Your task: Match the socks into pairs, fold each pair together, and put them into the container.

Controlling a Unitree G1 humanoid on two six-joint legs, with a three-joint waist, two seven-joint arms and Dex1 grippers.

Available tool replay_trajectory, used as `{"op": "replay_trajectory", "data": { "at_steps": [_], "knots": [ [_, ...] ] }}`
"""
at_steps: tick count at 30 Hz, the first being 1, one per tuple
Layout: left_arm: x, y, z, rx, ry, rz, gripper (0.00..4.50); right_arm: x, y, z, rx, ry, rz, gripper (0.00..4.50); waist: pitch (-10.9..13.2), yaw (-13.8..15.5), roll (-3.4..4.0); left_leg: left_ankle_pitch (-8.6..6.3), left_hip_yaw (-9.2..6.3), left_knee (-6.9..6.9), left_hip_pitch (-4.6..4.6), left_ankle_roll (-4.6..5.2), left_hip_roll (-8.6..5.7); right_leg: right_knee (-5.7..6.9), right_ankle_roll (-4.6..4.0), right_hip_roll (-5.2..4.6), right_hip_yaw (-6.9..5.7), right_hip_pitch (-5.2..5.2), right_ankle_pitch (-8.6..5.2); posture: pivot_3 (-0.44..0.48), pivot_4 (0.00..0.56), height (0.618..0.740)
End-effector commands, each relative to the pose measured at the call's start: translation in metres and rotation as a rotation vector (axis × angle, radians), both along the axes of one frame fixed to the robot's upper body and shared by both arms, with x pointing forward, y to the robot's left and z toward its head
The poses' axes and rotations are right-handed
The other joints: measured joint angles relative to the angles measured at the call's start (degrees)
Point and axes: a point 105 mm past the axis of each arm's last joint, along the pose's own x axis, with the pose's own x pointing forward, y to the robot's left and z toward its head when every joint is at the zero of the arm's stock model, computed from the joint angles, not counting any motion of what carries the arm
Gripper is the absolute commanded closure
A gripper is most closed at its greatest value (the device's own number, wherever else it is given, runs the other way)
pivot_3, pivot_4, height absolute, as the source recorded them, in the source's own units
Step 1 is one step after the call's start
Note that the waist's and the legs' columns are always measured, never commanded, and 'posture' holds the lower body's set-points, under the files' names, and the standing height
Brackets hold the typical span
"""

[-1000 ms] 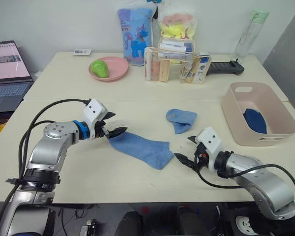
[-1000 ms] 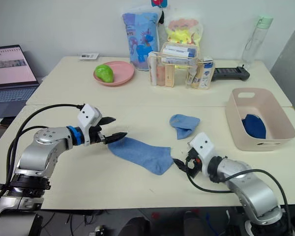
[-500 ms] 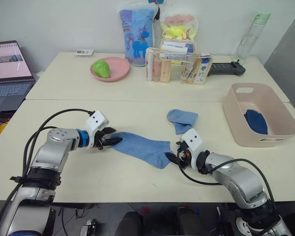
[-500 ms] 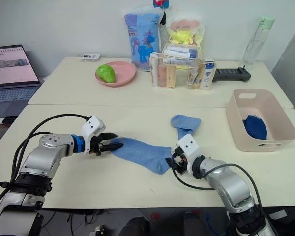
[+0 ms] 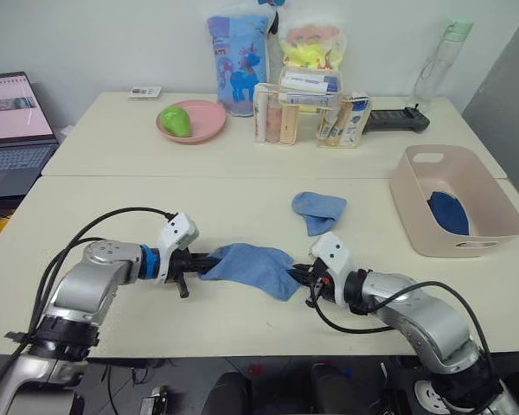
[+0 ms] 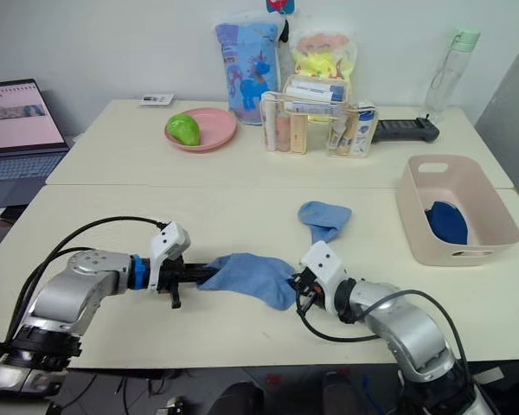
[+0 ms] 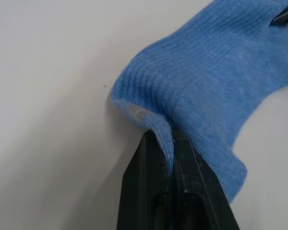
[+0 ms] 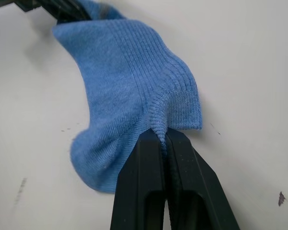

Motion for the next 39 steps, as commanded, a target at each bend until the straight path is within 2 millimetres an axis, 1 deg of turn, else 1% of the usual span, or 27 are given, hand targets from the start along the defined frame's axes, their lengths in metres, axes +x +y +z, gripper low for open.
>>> {"op": "replay_trajectory", "data": {
  "at_steps": [1,5,9,11,12,14,16,21,26,27,28,29,31,34,35,36,38,39],
  "knots": [
    [-0.014,-0.003,0.009,-0.024,0.010,-0.020,4.50,-0.017,-0.007,0.015,0.011,-0.005,0.066,4.44,0.00,0.08,0.00,-0.02,-0.01,0.00,0.02,0.04,0.00,0.00,0.00,0.00,0.00,0.01,0.00,0.000,0.150,0.703],
    [-0.037,-0.013,0.007,-0.059,0.058,-0.034,4.50,-0.037,-0.022,0.014,-0.049,0.053,0.141,4.44,0.01,0.12,-0.01,-0.04,-0.01,0.00,0.00,0.08,-0.01,-0.05,0.00,-0.01,0.02,0.04,0.00,0.000,0.150,0.703],
    [-0.047,-0.021,0.002,-0.064,0.048,-0.030,4.50,-0.043,-0.030,0.008,-0.110,0.092,0.170,4.44,0.00,0.15,0.00,-0.04,-0.07,0.00,0.03,0.08,0.02,-0.02,0.00,-0.01,0.05,0.08,0.00,0.000,0.150,0.703],
    [-0.049,-0.027,-0.007,-0.051,0.020,-0.006,4.50,-0.041,-0.035,0.005,-0.156,0.089,0.165,4.44,0.01,0.15,0.00,-0.05,-0.02,0.00,0.05,0.08,0.01,-0.02,0.00,-0.01,0.06,0.09,0.00,0.000,0.150,0.703],
    [-0.051,-0.027,-0.015,-0.024,-0.001,-0.003,4.50,-0.037,-0.038,0.003,-0.180,0.076,0.151,4.44,0.00,0.14,0.00,-0.05,0.00,0.00,0.05,0.08,0.01,-0.02,0.00,-0.01,0.06,0.09,0.00,0.000,0.150,0.703],
    [-0.052,-0.026,-0.023,0.011,-0.029,-0.005,4.50,-0.031,-0.041,0.002,-0.201,0.062,0.128,4.44,0.00,0.14,0.00,-0.05,0.03,-0.01,0.06,0.08,0.01,-0.04,0.00,-0.01,0.08,0.09,0.00,0.000,0.150,0.703],
    [-0.055,-0.024,-0.029,0.026,-0.028,0.005,4.50,-0.030,-0.040,-0.001,-0.211,0.063,0.122,4.44,0.00,0.24,0.01,-0.04,-0.02,-0.01,0.07,0.08,0.04,-0.03,0.00,-0.01,0.09,0.09,0.00,0.000,0.150,0.703],
    [-0.058,-0.023,-0.038,0.031,-0.010,0.044,4.50,-0.024,-0.040,-0.006,-0.231,0.070,0.065,4.44,-0.03,0.24,0.03,-0.05,0.02,-0.01,0.07,0.08,0.02,-0.05,0.00,-0.01,0.12,0.11,0.00,0.000,0.150,0.703],
    [-0.058,-0.022,-0.039,0.038,-0.012,0.049,4.50,-0.025,-0.038,-0.006,-0.244,0.067,0.066,4.44,-0.05,0.25,0.07,-0.05,0.01,-0.01,0.07,0.08,0.02,-0.05,0.00,-0.01,0.09,0.12,0.00,0.000,0.150,0.703],
    [-0.060,-0.021,-0.039,0.027,0.017,0.044,4.50,-0.025,-0.039,-0.006,-0.255,0.061,0.064,3.96,-0.05,0.24,0.07,-0.05,0.01,-0.01,0.07,0.08,0.01,-0.05,0.00,-0.01,0.09,0.12,0.00,0.000,0.150,0.703],
    [-0.062,-0.021,-0.038,0.019,0.039,0.039,4.50,-0.025,-0.040,-0.007,-0.262,0.056,0.062,3.75,-0.05,0.25,0.07,-0.05,0.01,-0.01,0.07,0.08,0.01,-0.05,0.00,-0.01,0.08,0.12,0.00,0.000,0.150,0.703],
    [-0.062,-0.020,-0.036,0.029,0.021,0.012,4.29,-0.025,-0.041,-0.007,-0.270,0.051,0.054,3.41,-0.05,0.23,0.07,-0.05,0.01,-0.01,0.07,0.08,0.01,-0.05,0.00,-0.01,0.07,0.12,0.00,0.000,0.150,0.703],
    [-0.056,-0.017,-0.029,0.024,-0.023,0.030,3.84,-0.026,-0.044,0.001,-0.295,0.002,0.041,2.71,-0.04,0.19,0.11,-0.05,0.01,-0.02,0.07,0.08,0.02,-0.05,0.00,-0.01,0.06,0.12,0.00,0.000,0.150,0.703],
    [-0.050,-0.009,-0.025,0.025,-0.040,0.049,2.99,-0.026,-0.046,0.009,-0.317,-0.045,0.028,1.71,-0.05,0.20,0.11,-0.05,0.02,-0.03,0.08,0.08,0.02,-0.05,0.00,-0.01,0.06,0.11,0.00,0.000,0.150,0.703],
    [-0.049,-0.006,-0.023,0.027,-0.038,0.053,2.63,-0.027,-0.048,0.014,-0.324,-0.069,0.019,1.32,-0.05,0.21,0.11,-0.05,0.00,-0.03,0.08,0.08,0.02,-0.04,-0.01,-0.01,0.06,0.12,0.00,0.000,0.150,0.703],
    [-0.047,0.000,-0.018,0.028,-0.037,0.057,2.39,-0.028,-0.049,0.021,-0.326,-0.098,0.007,1.02,-0.05,0.21,0.11,-0.04,-0.02,-0.03,0.08,0.08,0.02,-0.03,-0.01,-0.01,0.07,0.12,0.00,0.000,0.150,0.703],
    [-0.045,0.010,-0.011,0.030,-0.036,0.062,1.78,-0.030,-0.047,0.030,-0.318,-0.134,-0.004,0.25,-0.05,0.12,0.11,-0.04,-0.02,-0.03,0.08,0.08,0.03,-0.02,-0.01,0.00,0.05,0.11,0.00,0.000,0.150,0.703],
    [-0.044,0.013,-0.007,0.032,-0.041,0.062,1.49,-0.032,-0.046,0.034,-0.306,-0.141,-0.008,0.00,-0.05,0.10,0.11,-0.05,-0.01,-0.04,0.08,0.08,0.04,-0.02,-0.01,0.01,0.05,0.11,0.00,0.000,0.150,0.703]
  ]
}}
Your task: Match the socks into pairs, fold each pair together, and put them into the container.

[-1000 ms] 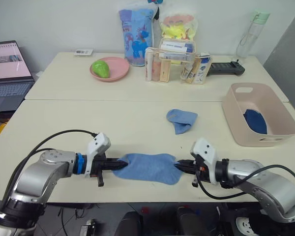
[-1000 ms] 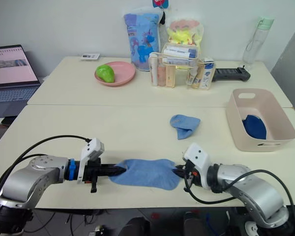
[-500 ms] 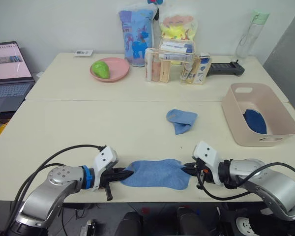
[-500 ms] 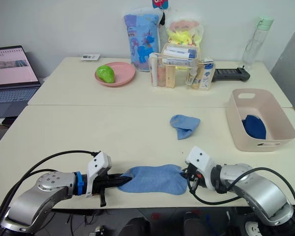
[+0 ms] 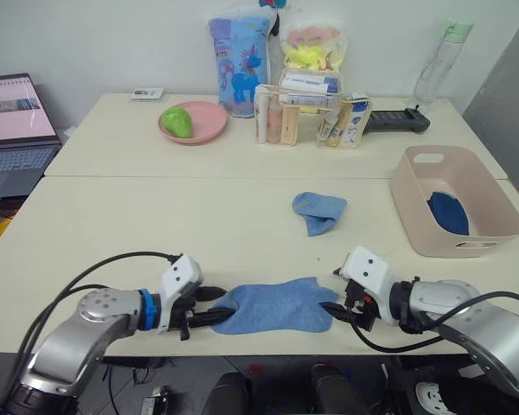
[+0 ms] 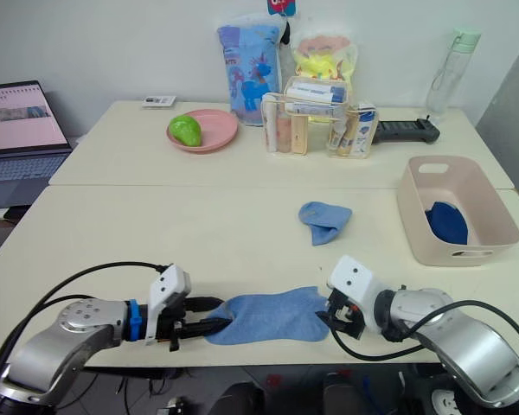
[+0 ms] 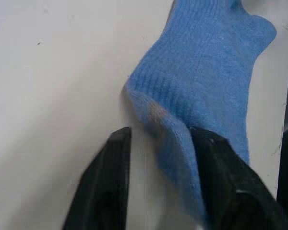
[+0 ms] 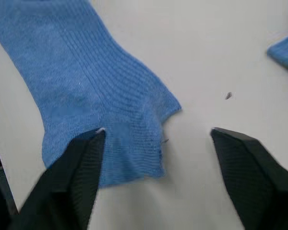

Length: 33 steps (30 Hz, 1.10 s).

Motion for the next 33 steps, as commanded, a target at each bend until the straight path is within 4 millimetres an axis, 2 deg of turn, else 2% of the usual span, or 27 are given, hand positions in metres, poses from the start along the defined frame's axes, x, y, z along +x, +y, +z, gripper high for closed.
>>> {"op": "replay_trajectory", "data": {
  "at_steps": [1,5,7,10,13,15,19,21,24,30,33],
  "knots": [
    [0.008,0.023,0.018,0.021,-0.031,0.041,1.17,-0.004,0.005,0.023,0.032,-0.088,0.003,0.00,0.00,-0.02,0.00,0.00,0.00,-0.01,0.01,0.00,0.00,0.00,0.00,0.01,-0.03,0.00,0.00,0.000,0.150,0.703],
    [0.024,0.019,0.058,-0.093,-0.090,0.045,0.02,-0.005,0.017,0.039,0.147,-0.170,0.034,0.00,0.01,0.22,-0.07,0.00,0.00,0.00,-0.02,0.00,-0.02,-0.02,0.00,0.00,-0.06,0.00,0.00,0.000,0.150,0.703],
    [0.030,0.011,0.068,-0.110,-0.120,0.021,0.02,0.003,0.017,0.041,0.137,-0.199,0.027,0.00,0.01,0.42,-0.07,0.00,-0.03,0.02,-0.06,0.00,-0.11,-0.05,0.00,-0.02,-0.11,0.03,0.00,0.000,0.150,0.703],
    [0.044,-0.006,0.080,-0.166,-0.180,0.005,0.02,0.034,0.013,0.043,0.041,-0.323,-0.013,0.00,0.00,0.12,-0.07,0.00,0.12,0.02,0.01,0.00,-0.13,-0.06,0.00,-0.03,-0.08,0.03,0.00,0.000,0.150,0.703],
    [0.055,-0.022,0.080,-0.182,-0.242,-0.013,0.02,0.068,0.007,0.034,-0.087,-0.444,-0.093,0.00,0.00,-0.26,-0.07,0.02,0.16,0.02,0.06,-0.04,-0.05,0.02,0.00,0.00,-0.06,-0.01,0.00,0.000,0.150,0.703],
    [0.058,-0.031,0.080,-0.184,-0.266,-0.025,0.02,0.078,0.006,0.029,-0.132,-0.488,-0.098,0.00,0.00,-0.31,-0.07,0.09,0.17,0.00,0.03,-0.17,-0.02,0.04,0.00,0.02,-0.05,-0.08,0.00,0.000,0.150,0.703],
    [0.062,-0.045,0.081,-0.212,-0.304,-0.041,0.02,0.109,0.016,0.019,-0.219,-0.590,-0.093,0.00,0.01,-0.58,-0.08,0.12,0.22,0.00,-0.03,-0.21,-0.02,0.05,-0.01,0.02,-0.01,-0.14,-0.01,0.000,0.150,0.703],
    [0.063,-0.050,0.082,-0.222,-0.309,-0.049,0.02,0.123,0.015,0.022,-0.211,-0.614,-0.134,0.00,0.01,-0.61,-0.08,0.12,0.24,0.03,-0.03,-0.21,-0.04,0.09,-0.01,0.01,0.01,-0.14,-0.01,0.000,0.150,0.703],
    [0.067,-0.055,0.085,-0.227,-0.331,-0.049,0.02,0.135,0.013,0.027,-0.180,-0.623,-0.190,0.00,0.01,-0.52,-0.08,0.13,0.21,0.03,-0.04,-0.23,-0.02,0.08,-0.01,0.02,-0.03,-0.14,-0.01,0.000,0.150,0.703],
    [0.072,-0.060,0.093,-0.239,-0.360,-0.058,0.02,0.145,0.002,0.024,-0.212,-0.625,-0.222,0.00,0.01,-0.27,-0.08,0.14,0.22,0.04,-0.06,-0.24,-0.07,0.06,-0.01,-0.01,-0.02,-0.13,-0.01,0.000,0.150,0.703],
    [0.073,-0.061,0.093,-0.242,-0.360,-0.060,0.00,0.148,0.004,0.025,-0.202,-0.635,-0.237,0.64,0.01,-0.35,-0.08,0.14,0.22,0.04,-0.05,-0.24,-0.05,0.08,-0.01,0.00,-0.03,-0.14,-0.01,0.000,0.150,0.703]
  ]
}}
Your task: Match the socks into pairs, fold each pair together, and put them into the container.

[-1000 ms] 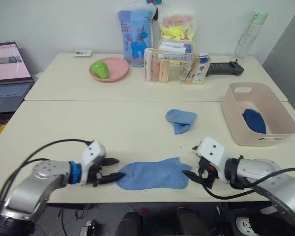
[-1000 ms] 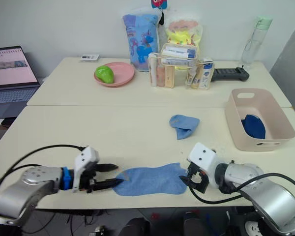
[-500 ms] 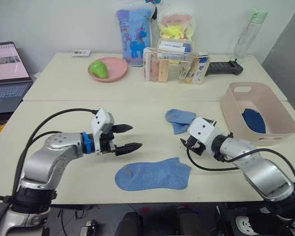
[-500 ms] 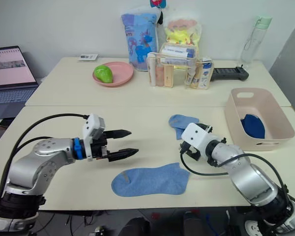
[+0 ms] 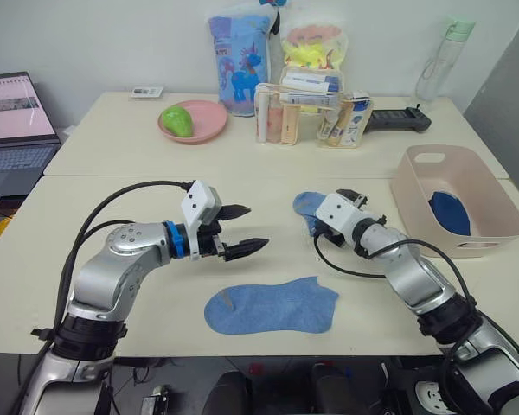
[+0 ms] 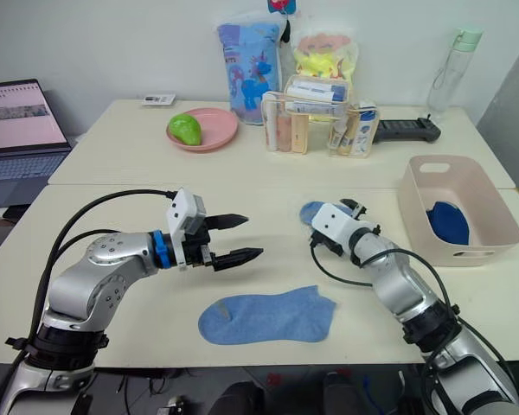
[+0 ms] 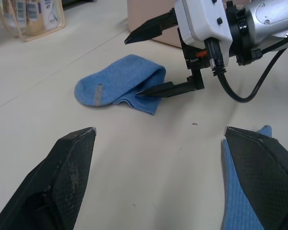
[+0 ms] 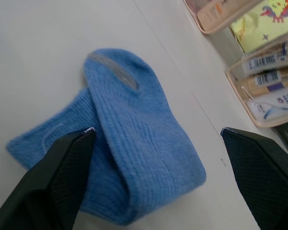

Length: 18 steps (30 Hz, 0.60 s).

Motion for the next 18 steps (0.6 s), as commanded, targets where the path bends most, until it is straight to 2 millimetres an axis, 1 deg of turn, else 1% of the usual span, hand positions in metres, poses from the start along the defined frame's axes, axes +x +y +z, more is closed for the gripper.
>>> {"op": "replay_trajectory", "data": {
  "at_steps": [1,6,10,11,15,18],
  "knots": [
    [0.001,-0.004,0.008,-0.006,-0.038,-0.013,0.00,0.005,0.004,0.018,0.018,-0.073,0.007,0.96,0.00,-0.19,0.00,0.00,0.00,0.00,0.00,0.00,0.00,0.00,0.00,0.00,0.00,0.00,0.00,0.000,0.150,0.703],
    [0.003,-0.003,0.007,-0.007,-0.033,-0.004,0.00,0.000,0.004,0.011,0.034,-0.043,0.011,2.77,0.00,-0.39,0.00,0.00,-0.02,0.00,0.00,0.00,0.01,0.03,0.00,0.01,-0.01,-0.02,0.00,0.000,0.150,0.703],
    [0.009,-0.001,0.003,-0.014,-0.011,0.046,0.00,-0.007,0.011,0.019,0.073,-0.053,0.055,4.19,0.00,-0.54,0.00,0.00,-0.01,0.00,-0.01,0.00,0.00,0.02,0.00,0.01,0.00,-0.01,0.00,0.000,0.150,0.703],
    [0.010,0.000,0.002,-0.021,0.001,0.061,0.00,-0.010,0.013,0.021,0.085,-0.052,0.068,4.46,0.00,-0.55,0.00,0.00,-0.02,0.00,-0.01,0.00,0.00,0.02,0.00,0.01,-0.01,-0.01,0.00,0.000,0.150,0.703],
    [0.014,0.004,-0.008,-0.084,0.128,0.130,0.00,-0.022,0.026,0.032,0.138,-0.054,0.138,4.46,0.00,-0.61,0.00,0.00,-0.03,0.00,-0.01,0.00,0.00,0.03,0.00,0.01,-0.01,-0.01,0.00,0.000,0.150,0.703],
    [0.015,0.004,-0.014,-0.197,0.275,0.188,0.00,-0.034,0.039,0.038,0.161,-0.055,0.207,4.46,0.00,-0.71,0.00,0.00,-0.07,0.00,-0.01,0.00,0.01,0.05,0.00,0.01,-0.03,-0.01,0.00,0.000,0.150,0.703]
  ]
}}
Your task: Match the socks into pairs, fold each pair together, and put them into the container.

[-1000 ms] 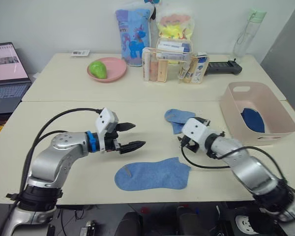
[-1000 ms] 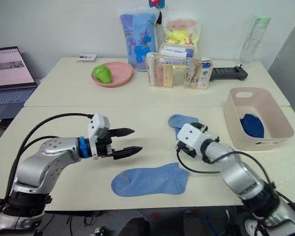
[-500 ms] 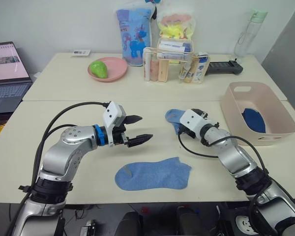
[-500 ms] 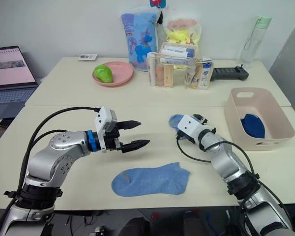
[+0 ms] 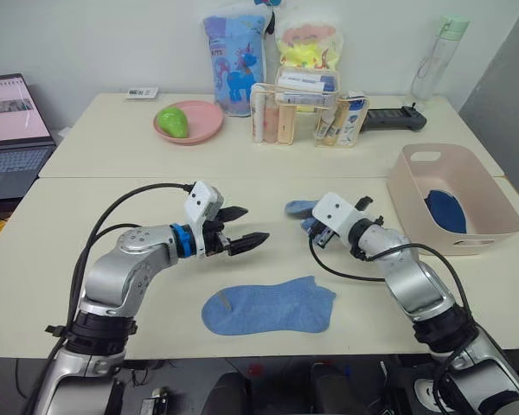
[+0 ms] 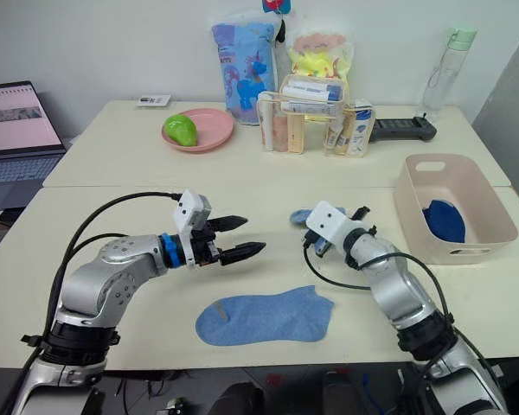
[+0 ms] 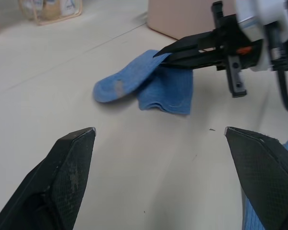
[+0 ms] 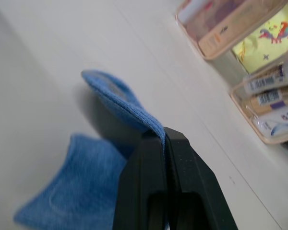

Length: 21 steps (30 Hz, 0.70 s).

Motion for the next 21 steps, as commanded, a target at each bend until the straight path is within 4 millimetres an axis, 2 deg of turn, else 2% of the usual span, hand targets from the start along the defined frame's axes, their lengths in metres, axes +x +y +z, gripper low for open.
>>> {"op": "replay_trajectory", "data": {
  "at_steps": [1,6,8,11,16,21],
  "knots": [
    [0.002,0.003,0.004,-0.147,0.121,0.072,0.00,-0.014,0.014,0.019,0.050,-0.041,0.076,4.46,0.00,-0.03,0.00,0.00,-0.01,0.00,0.00,0.00,0.00,-0.01,0.00,0.00,0.00,0.00,0.00,0.000,0.150,0.703],
    [-0.001,-0.005,0.007,-0.355,0.293,0.099,0.00,-0.024,0.027,0.016,0.068,-0.015,0.136,4.46,-0.01,-0.02,-0.01,0.01,-0.04,0.04,0.00,-0.01,-0.01,-0.01,0.00,-0.01,-0.01,0.01,0.00,0.000,0.150,0.703],
    [-0.003,-0.010,0.003,-0.286,0.240,0.103,0.00,-0.025,0.029,0.015,0.069,-0.009,0.144,4.46,-0.01,-0.02,-0.01,0.01,-0.03,0.05,0.00,-0.02,-0.01,0.00,0.00,-0.01,-0.01,0.01,0.00,0.000,0.150,0.703],
    [-0.003,-0.012,-0.005,-0.042,-0.014,0.062,0.00,-0.026,0.031,0.014,0.071,0.001,0.150,4.46,-0.01,0.00,0.01,0.04,0.00,0.02,0.04,-0.07,-0.01,0.00,0.00,-0.01,0.02,0.01,0.00,0.000,0.150,0.703],
    [-0.003,-0.011,-0.015,0.227,-0.329,-0.056,0.00,-0.026,0.032,0.013,0.072,0.011,0.158,4.46,-0.01,0.47,0.01,0.08,-0.01,-0.03,0.06,-0.15,-0.02,-0.04,-0.01,-0.02,0.02,0.01,0.01,0.000,0.150,0.703],
    [0.010,-0.022,-0.022,0.261,-0.418,-0.082,0.00,-0.026,0.035,0.014,0.075,0.013,0.168,4.46,-0.01,0.95,0.01,0.07,0.00,-0.03,0.05,-0.13,-0.05,-0.05,-0.01,-0.04,0.01,0.01,0.01,0.000,0.150,0.703]
  ]
}}
